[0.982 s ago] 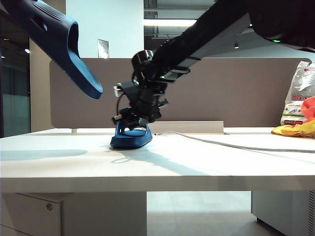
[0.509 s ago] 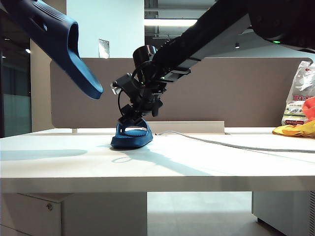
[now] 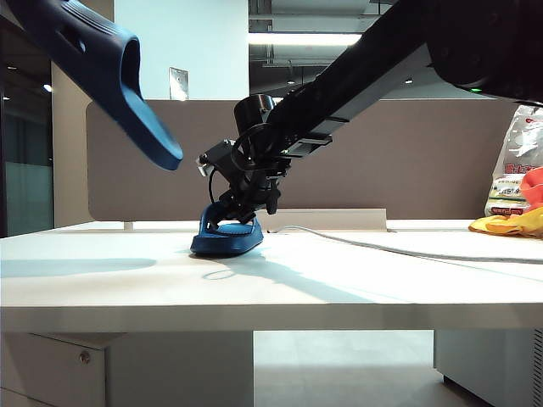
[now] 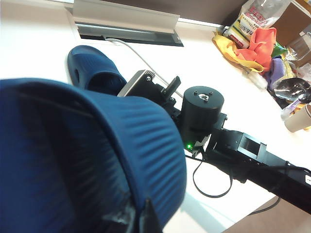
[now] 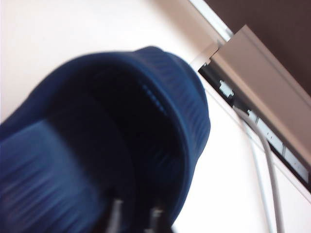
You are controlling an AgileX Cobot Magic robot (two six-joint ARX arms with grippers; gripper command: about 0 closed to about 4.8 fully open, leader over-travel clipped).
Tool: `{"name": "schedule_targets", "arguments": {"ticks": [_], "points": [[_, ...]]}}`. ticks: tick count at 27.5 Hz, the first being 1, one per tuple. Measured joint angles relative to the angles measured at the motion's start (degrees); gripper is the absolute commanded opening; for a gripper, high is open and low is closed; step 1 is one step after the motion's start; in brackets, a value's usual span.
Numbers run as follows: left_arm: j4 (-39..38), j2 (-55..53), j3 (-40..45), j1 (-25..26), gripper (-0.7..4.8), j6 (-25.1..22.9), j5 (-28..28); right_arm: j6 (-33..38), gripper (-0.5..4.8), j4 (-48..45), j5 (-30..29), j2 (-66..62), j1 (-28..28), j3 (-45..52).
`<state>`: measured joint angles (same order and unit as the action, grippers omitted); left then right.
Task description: Interlock the pair of blue slippers on the table with their fronts facing up.
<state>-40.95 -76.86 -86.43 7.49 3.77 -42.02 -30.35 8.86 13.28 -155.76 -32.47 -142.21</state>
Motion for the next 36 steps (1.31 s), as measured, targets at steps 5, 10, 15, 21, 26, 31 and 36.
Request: {"name": "schedule_targets", "arguments": {"ticks": [5, 10, 15, 21, 26, 31, 36], "points": [[0.0, 0.0, 0.0, 0.0, -0.06, -0.3, 0.0, 0.1, -0.02, -2.4, 1.5, 0.0, 0.0, 0.0], [0.0, 0.0, 0.0, 0.0, -0.06, -0.3, 0.2, 2.5, -0.01, -1.1, 4.7, 0.0, 0.0, 0.0], [0.9, 0.0, 0.0, 0.0, -0.06, -0.4, 0.2, 9.4, -0.01, 3.6, 4.2, 0.0, 0.0, 0.0], [1.3, 0.0, 0.0, 0.0, -0.06, -0.5, 1.2, 23.8, 0.13, 7.7, -2.9, 2.4, 0.0, 0.2], [1.3, 0.0, 0.0, 0.0, -0.06, -1.2, 1.6, 45.9, 1.08, 3.8, -18.7, 6.7, 1.5, -0.2], [1.3, 0.0, 0.0, 0.1, -0.06, -1.3, 2.4, 69.5, 2.23, -8.2, -26.0, 6.6, 5.0, -0.3], [1.4, 0.0, 0.0, 0.1, -0.06, -1.4, 2.6, 86.1, 2.48, -15.6, -27.3, 3.9, 7.8, -0.2]]}}
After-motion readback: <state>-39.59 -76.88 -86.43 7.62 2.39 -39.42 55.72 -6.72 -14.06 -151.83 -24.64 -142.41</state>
